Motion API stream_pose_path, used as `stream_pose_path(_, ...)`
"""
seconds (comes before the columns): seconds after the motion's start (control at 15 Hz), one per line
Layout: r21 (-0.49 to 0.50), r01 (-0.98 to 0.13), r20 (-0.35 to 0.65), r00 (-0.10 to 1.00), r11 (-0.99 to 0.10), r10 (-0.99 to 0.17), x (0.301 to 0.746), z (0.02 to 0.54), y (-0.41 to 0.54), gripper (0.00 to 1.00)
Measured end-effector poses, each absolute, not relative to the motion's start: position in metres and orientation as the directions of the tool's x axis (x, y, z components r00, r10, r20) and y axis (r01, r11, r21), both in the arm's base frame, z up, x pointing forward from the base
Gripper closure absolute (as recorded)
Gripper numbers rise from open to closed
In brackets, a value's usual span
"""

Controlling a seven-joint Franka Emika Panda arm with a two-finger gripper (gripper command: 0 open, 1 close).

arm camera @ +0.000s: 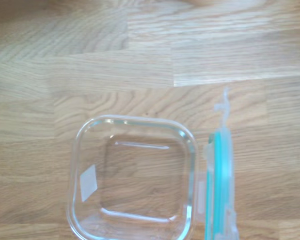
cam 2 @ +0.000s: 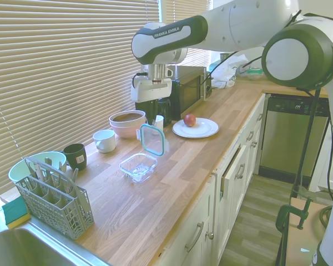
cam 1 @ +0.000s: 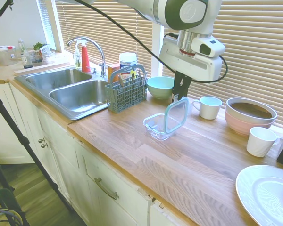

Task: Cover the lid of the food container

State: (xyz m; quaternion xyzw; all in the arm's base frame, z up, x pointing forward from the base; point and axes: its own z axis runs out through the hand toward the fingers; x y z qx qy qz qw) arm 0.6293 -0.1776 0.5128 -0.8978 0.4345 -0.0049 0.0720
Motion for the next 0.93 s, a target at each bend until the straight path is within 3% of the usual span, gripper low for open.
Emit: stream_pose_path(0.93,-0.047,-0.749,-0.046,0.663,-0.661,-0.748,0.672,0.476,-0.082,1.00)
